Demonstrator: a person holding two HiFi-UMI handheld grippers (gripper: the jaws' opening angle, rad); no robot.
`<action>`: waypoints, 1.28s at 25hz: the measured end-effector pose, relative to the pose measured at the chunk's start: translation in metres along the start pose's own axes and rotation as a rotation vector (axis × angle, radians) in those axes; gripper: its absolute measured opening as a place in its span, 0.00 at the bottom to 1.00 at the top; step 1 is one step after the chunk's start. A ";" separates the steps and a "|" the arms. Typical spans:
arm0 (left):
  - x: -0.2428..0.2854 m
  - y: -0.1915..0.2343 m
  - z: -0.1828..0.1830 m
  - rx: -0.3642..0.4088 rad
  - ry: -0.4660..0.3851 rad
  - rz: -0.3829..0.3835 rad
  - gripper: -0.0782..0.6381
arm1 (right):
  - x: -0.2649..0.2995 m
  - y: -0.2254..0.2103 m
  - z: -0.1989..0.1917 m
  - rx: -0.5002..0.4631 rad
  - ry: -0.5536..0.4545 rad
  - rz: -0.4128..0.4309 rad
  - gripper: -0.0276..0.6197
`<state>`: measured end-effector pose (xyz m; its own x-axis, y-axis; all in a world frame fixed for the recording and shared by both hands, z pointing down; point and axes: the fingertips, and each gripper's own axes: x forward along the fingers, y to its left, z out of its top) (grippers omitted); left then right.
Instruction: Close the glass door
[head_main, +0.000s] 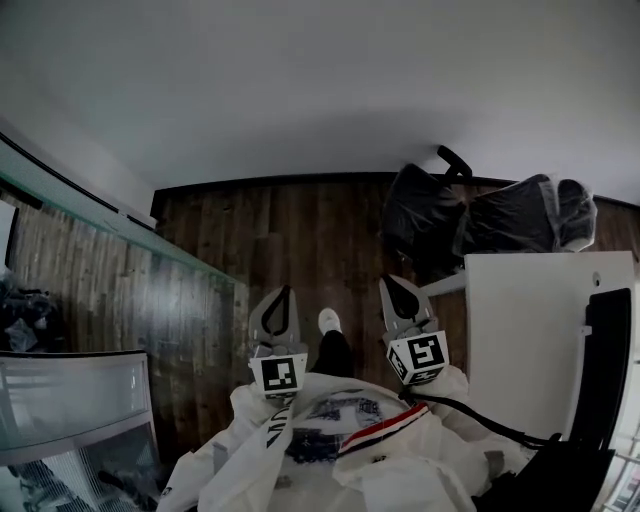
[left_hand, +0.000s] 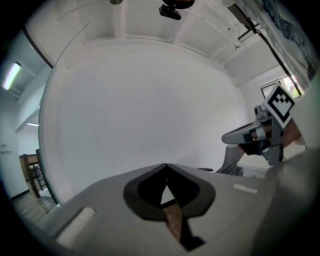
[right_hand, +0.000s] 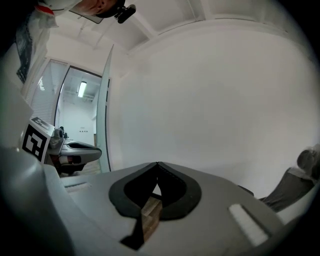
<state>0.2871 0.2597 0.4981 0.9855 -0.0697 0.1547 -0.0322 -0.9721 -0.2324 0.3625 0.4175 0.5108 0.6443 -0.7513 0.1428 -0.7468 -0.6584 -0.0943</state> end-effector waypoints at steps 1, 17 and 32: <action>0.014 0.010 0.001 -0.003 0.011 0.000 0.11 | 0.018 -0.003 0.004 -0.001 0.005 0.007 0.05; 0.116 0.142 -0.016 -0.044 0.050 0.165 0.11 | 0.209 0.011 0.027 -0.023 0.034 0.170 0.05; 0.122 0.306 -0.056 -0.110 0.237 0.793 0.11 | 0.444 0.132 0.063 -0.107 0.075 0.832 0.05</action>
<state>0.3882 -0.0584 0.5001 0.6033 -0.7757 0.1854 -0.7296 -0.6307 -0.2645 0.5603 -0.0059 0.4994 -0.1335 -0.9820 0.1336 -0.9872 0.1199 -0.1047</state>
